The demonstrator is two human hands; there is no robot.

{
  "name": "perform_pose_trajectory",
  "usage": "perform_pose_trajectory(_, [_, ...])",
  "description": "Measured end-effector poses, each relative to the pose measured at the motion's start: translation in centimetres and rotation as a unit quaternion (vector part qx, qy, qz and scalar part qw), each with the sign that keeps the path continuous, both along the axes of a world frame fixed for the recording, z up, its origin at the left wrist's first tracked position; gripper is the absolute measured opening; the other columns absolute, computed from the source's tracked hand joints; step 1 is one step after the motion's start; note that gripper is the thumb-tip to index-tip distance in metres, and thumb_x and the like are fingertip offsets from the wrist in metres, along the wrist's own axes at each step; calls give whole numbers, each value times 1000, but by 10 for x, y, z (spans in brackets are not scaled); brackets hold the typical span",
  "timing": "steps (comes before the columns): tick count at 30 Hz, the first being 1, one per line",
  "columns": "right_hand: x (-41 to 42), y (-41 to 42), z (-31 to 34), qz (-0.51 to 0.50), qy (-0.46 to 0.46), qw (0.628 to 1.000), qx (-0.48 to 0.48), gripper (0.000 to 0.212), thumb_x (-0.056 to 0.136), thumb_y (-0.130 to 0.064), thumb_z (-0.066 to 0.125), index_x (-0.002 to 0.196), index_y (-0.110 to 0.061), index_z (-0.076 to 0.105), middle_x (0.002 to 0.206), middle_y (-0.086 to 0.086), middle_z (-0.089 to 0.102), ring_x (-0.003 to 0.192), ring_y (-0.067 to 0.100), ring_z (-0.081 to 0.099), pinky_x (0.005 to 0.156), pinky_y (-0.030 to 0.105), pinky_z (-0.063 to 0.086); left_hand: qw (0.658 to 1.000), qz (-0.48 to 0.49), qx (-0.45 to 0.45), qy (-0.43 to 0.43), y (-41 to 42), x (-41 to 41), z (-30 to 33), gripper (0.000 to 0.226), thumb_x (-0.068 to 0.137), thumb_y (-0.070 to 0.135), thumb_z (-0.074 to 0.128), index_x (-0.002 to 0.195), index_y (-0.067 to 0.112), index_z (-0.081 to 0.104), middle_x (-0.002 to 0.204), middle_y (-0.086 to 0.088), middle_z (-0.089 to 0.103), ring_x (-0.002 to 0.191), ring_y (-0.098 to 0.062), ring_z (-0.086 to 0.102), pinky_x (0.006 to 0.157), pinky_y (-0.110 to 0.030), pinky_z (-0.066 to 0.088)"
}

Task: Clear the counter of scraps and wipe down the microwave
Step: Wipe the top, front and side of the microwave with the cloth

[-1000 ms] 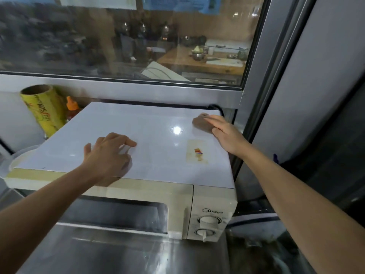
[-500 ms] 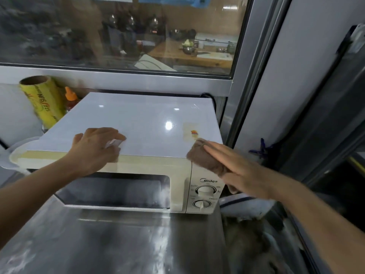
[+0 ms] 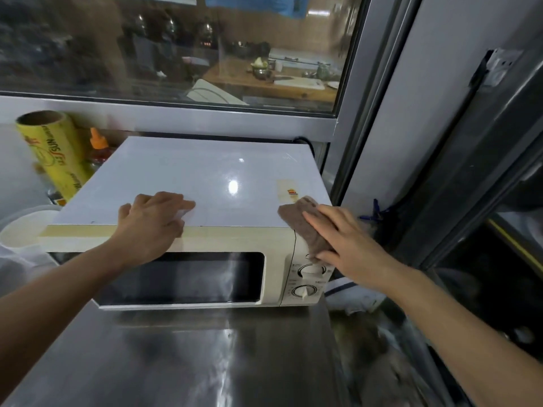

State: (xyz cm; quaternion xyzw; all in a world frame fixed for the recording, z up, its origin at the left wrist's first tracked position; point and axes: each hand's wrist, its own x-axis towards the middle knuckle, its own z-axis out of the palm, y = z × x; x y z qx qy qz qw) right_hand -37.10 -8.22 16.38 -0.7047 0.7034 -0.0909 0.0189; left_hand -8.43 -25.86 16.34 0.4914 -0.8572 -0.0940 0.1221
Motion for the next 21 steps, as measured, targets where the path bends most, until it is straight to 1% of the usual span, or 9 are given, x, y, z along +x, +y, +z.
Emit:
perform_pose_trajectory(2, [23,-8,-9,-8,55,995,-82,80,72,-30,76,140,-7,39,143,11,36,129,22,28,105,48,41,1000,-1,-2,-2,0,0,1,42,94,21,43,133,36,46,147,7,36,131,-25,29,106,-48,21])
perform_pose_trajectory(3, [34,-15,-12,-6,82,991,-109,81,65,-32,80,132,-2,46,139,14,42,128,25,33,104,50,41,1000,-3,-5,-4,1,-1,1,42,94,21,43,133,36,46,147,7,36,131,-25,30,106,-48,21])
perform_pose_trajectory(6, [66,-39,-17,27,124,981,-146,82,60,-42,78,123,4,52,139,19,45,130,29,43,109,46,23,1000,2,-3,-8,2,-2,3,41,95,21,44,134,34,46,146,7,36,130,-26,29,107,-49,21])
perform_pose_trajectory(9, [90,-57,-16,74,111,978,-157,79,60,-40,80,119,6,55,125,22,56,120,34,53,111,40,24,1000,3,-10,-19,2,-2,3,41,95,22,42,134,34,45,147,6,36,130,-26,30,107,-49,21])
perform_pose_trajectory(13, [69,-43,-15,70,102,986,-111,81,67,-43,67,132,0,46,138,17,48,129,30,45,111,42,26,1000,-12,-17,-18,2,0,3,40,95,22,42,134,33,45,146,5,37,129,-26,31,106,-49,21])
perform_pose_trajectory(15, [43,-27,-10,31,87,992,-86,82,75,-48,58,141,-5,36,149,11,35,138,24,32,115,39,16,1000,-17,-18,-15,1,0,2,40,95,22,42,133,33,46,145,5,38,128,-27,31,105,-50,21])
perform_pose_trajectory(17, [14,-9,-7,-4,73,995,-61,84,81,-49,58,147,-10,25,155,5,23,143,18,19,117,35,4,1000,-17,-19,-11,1,1,1,40,95,23,41,133,34,46,145,6,38,127,-27,32,105,-50,21])
perform_pose_trajectory(18, [2,-3,-7,-15,73,996,-51,84,81,-49,59,148,-13,23,156,3,21,144,16,17,119,37,5,1000,-17,-18,-7,0,2,0,40,95,23,41,133,34,47,145,6,38,127,-28,32,104,-50,22])
perform_pose_trajectory(21, [-12,6,-11,-25,68,995,-63,81,80,-50,58,146,-14,28,153,4,28,141,19,25,116,44,21,1000,-20,-18,5,0,4,-2,40,94,28,37,132,35,48,145,7,39,126,-28,32,103,-50,23])
